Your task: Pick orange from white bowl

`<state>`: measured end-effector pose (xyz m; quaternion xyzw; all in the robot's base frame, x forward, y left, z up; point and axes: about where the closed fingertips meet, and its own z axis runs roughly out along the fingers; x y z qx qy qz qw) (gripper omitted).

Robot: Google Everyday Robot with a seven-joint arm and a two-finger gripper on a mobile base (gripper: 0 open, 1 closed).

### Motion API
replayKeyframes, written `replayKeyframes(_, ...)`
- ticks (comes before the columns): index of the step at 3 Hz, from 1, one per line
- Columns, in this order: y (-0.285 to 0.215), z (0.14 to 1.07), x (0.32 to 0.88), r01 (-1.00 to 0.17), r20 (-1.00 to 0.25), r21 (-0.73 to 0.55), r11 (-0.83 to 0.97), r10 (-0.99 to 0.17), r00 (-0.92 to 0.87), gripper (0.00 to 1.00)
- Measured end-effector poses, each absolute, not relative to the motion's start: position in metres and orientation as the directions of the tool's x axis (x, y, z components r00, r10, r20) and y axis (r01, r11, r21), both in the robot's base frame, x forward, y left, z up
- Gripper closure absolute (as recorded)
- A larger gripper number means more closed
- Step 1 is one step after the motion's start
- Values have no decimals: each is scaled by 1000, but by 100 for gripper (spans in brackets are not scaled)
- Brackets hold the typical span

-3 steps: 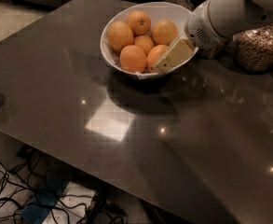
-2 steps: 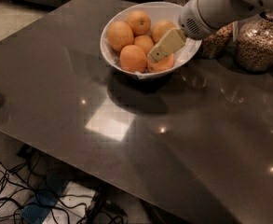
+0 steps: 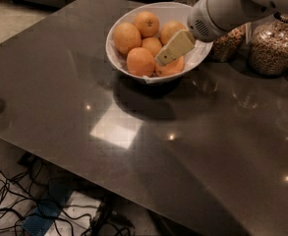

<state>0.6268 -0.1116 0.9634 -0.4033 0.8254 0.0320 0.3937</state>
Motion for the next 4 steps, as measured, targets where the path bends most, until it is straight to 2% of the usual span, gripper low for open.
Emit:
replayKeyframes(1, -112, 961, 628, -688, -675, -269, 674, -641, -364, 18)
replayKeyframes(2, -114, 955, 633, -675, -679, -278, 683, -637, -364, 11)
replayKeyframes(3, -118, 950, 636, -661, -677, -287, 693, -635, -372, 10)
replayKeyframes(4, -121, 943, 643, -647, -674, -290, 705, -630, -384, 14)
